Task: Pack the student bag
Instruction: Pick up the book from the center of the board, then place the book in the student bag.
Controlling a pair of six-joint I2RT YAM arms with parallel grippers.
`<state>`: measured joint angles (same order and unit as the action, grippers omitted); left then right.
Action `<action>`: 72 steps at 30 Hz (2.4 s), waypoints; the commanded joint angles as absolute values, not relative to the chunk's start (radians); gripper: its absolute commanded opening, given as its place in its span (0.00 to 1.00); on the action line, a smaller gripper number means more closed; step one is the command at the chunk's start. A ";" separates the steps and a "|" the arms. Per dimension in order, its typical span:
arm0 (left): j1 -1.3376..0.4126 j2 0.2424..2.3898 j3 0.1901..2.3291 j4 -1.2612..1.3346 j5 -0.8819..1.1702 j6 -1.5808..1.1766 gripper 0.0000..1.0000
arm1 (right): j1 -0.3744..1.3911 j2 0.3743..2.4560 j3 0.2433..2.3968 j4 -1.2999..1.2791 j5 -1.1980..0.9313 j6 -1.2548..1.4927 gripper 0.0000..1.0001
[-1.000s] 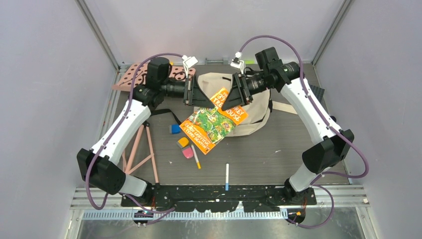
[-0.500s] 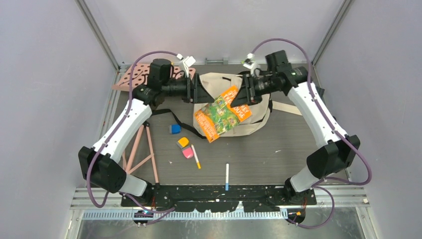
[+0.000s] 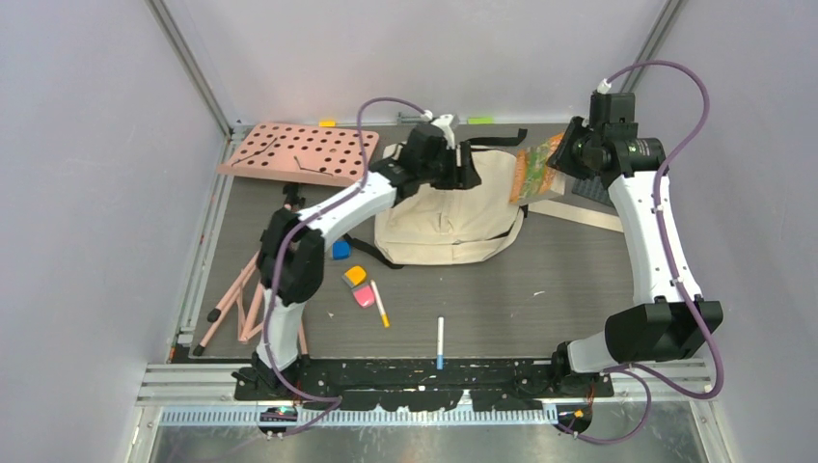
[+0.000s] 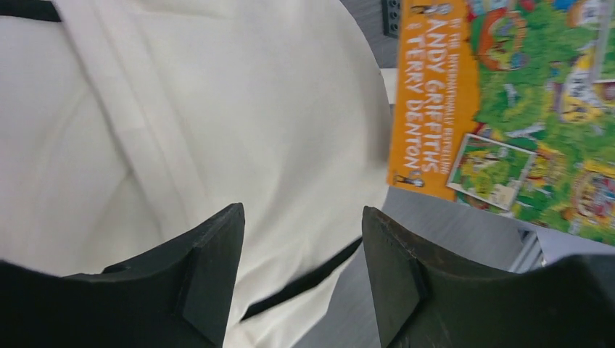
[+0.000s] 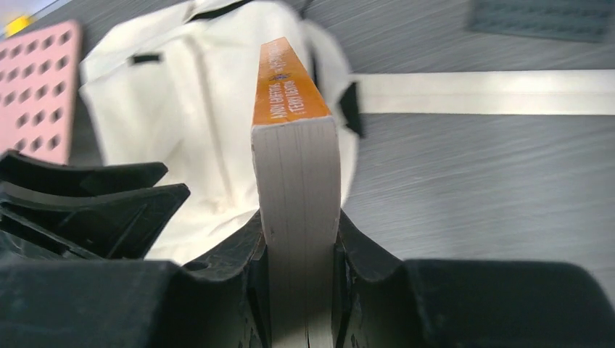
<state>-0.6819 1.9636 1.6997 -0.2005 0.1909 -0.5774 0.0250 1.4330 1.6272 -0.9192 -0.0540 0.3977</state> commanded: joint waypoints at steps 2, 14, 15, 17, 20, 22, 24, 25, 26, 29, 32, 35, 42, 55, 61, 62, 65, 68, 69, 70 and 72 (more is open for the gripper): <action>-0.767 2.169 1.973 -0.236 0.061 -0.648 0.64 | 0.014 1.398 1.670 -0.869 0.271 0.381 0.01; -0.908 2.463 2.341 -0.374 -0.099 -0.574 0.72 | -0.025 1.369 1.533 -0.816 0.360 0.396 0.01; -0.918 2.487 2.390 -0.421 -0.131 -0.541 0.72 | -0.027 1.366 1.525 -0.809 0.349 0.398 0.01; -0.937 2.539 2.493 -0.514 -0.195 -0.480 0.71 | -0.030 1.363 1.516 -0.797 0.323 0.399 0.01; -0.942 2.549 2.522 -0.600 -0.245 -0.428 0.52 | -0.033 1.358 1.514 -0.791 0.275 0.393 0.01; -0.941 2.513 2.482 -0.605 -0.300 -0.395 0.36 | -0.035 1.350 1.510 -0.795 0.256 0.391 0.01; -0.939 2.458 2.418 -0.572 -0.342 -0.357 0.30 | -0.036 1.343 1.503 -0.797 0.232 0.395 0.01; -0.937 2.428 2.380 -0.541 -0.352 -0.345 0.24 | -0.037 1.340 1.499 -0.800 0.222 0.399 0.01; -0.933 2.397 2.345 -0.511 -0.351 -0.339 0.20 | -0.037 1.335 1.496 -0.801 0.194 0.412 0.01; -0.920 2.338 2.287 -0.470 -0.349 -0.344 0.02 | -0.037 1.330 1.491 -0.800 0.115 0.449 0.01; -0.892 2.322 2.302 -0.505 -0.316 -0.368 0.00 | -0.037 1.328 1.484 -0.784 0.034 0.493 0.01; -0.859 2.292 2.284 -0.502 -0.238 -0.401 0.00 | -0.037 1.329 1.467 -0.757 -0.066 0.521 0.01; -0.769 2.193 2.137 -0.384 0.030 -0.469 0.00 | -0.037 1.330 1.457 -0.697 -0.137 0.581 0.01; -0.713 2.224 2.005 -0.126 0.560 -0.576 0.08 | -0.037 1.290 1.451 -0.749 0.062 0.507 0.01; -0.724 2.226 1.977 -0.151 0.491 -0.562 0.22 | -0.037 1.293 1.386 -0.711 0.020 0.535 0.01; -0.732 2.226 1.983 -0.172 0.476 -0.539 0.26 | -0.037 1.297 1.384 -0.706 -0.006 0.548 0.01; -0.757 2.218 1.987 -0.229 0.417 -0.490 0.29 | -0.037 1.299 1.378 -0.670 -0.060 0.577 0.01; -0.778 2.205 1.978 -0.270 0.335 -0.456 0.28 | -0.037 1.302 1.390 -0.657 -0.089 0.601 0.01; -0.785 2.204 1.985 -0.291 0.323 -0.441 0.33 | -0.037 1.302 1.400 -0.659 -0.086 0.602 0.01; -0.792 2.203 1.992 -0.303 0.336 -0.425 0.45 | -0.037 1.302 1.404 -0.660 -0.082 0.601 0.01; -0.801 2.194 1.978 -0.306 0.357 -0.418 0.55 | -0.037 1.302 1.411 -0.664 -0.075 0.597 0.01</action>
<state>-0.7795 2.2509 1.9739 -0.2691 0.3794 -0.4778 -0.0349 1.3334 1.3571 -0.7673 -0.0475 0.5640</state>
